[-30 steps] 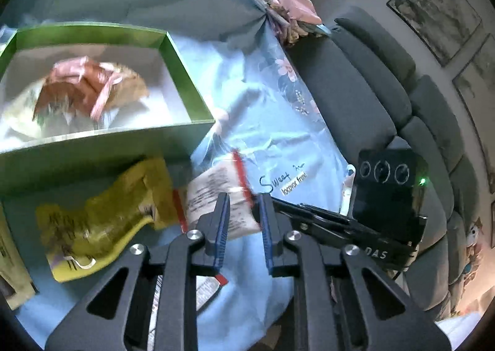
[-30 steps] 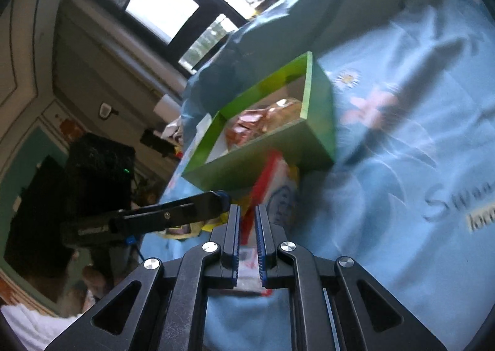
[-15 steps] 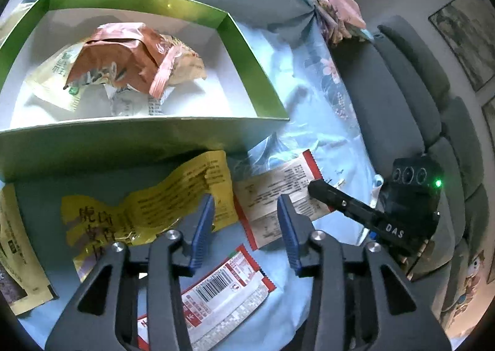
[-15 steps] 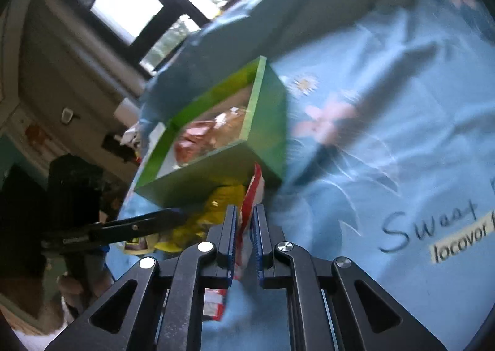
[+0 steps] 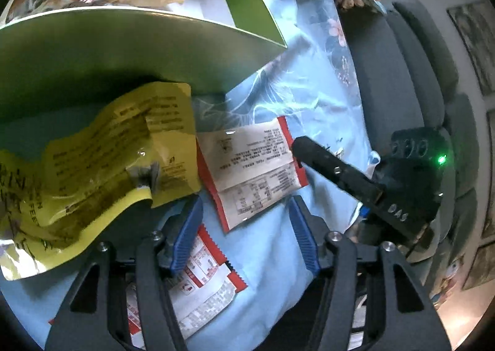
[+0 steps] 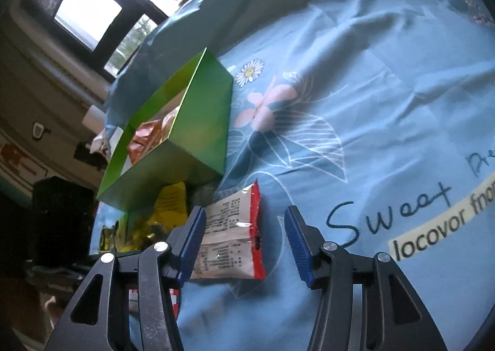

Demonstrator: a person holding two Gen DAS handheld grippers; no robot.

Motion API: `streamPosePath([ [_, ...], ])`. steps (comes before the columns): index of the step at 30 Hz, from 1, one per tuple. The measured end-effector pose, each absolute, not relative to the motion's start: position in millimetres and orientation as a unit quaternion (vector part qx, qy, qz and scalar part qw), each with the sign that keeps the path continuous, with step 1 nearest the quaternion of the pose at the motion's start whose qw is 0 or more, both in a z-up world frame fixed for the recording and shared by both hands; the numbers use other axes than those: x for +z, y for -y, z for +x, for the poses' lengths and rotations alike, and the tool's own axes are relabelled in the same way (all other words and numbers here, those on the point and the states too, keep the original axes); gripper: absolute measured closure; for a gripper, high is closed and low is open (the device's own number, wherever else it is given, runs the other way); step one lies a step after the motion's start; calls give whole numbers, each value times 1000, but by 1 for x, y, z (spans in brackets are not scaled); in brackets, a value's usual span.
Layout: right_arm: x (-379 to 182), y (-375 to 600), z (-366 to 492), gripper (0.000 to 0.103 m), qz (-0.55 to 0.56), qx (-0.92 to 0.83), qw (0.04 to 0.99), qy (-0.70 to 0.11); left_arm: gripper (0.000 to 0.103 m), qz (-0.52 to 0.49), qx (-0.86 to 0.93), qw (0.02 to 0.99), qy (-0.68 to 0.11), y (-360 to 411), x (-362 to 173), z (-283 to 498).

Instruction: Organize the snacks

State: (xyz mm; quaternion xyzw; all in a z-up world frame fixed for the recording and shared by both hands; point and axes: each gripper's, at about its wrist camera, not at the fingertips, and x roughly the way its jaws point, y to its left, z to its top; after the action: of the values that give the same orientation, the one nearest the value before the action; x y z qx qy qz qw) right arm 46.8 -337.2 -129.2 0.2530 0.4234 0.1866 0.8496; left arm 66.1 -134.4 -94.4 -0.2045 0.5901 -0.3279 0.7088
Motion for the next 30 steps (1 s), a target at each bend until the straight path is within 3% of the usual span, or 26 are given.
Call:
streamPosePath([
  [4, -130, 335, 53, 50, 248, 192, 846, -431, 41, -225, -335, 695, -595, 135, -98, 67],
  [7, -131, 333, 58, 60, 236, 187, 845, -441, 42, -269, -342, 676, -594, 134, -105, 73],
  [8, -132, 333, 60, 67, 229, 186, 846, -445, 46, -283, -346, 669, -593, 133, -107, 74],
  [11, -138, 335, 63, 79, 223, 191, 843, -451, 81, -297, -350, 655, -600, 136, -118, 76],
  [12, -138, 337, 63, 80, 223, 194, 842, -450, 83, -298, -348, 654, -602, 136, -120, 76],
  [23, -114, 341, 34, 93, 231, 218, 861, -398, 80, -222, -347, 719, -560, 136, -76, 56],
  [30, -77, 318, 32, 94, 224, 255, 876, -344, 80, -217, -345, 757, -510, 103, -37, 59],
])
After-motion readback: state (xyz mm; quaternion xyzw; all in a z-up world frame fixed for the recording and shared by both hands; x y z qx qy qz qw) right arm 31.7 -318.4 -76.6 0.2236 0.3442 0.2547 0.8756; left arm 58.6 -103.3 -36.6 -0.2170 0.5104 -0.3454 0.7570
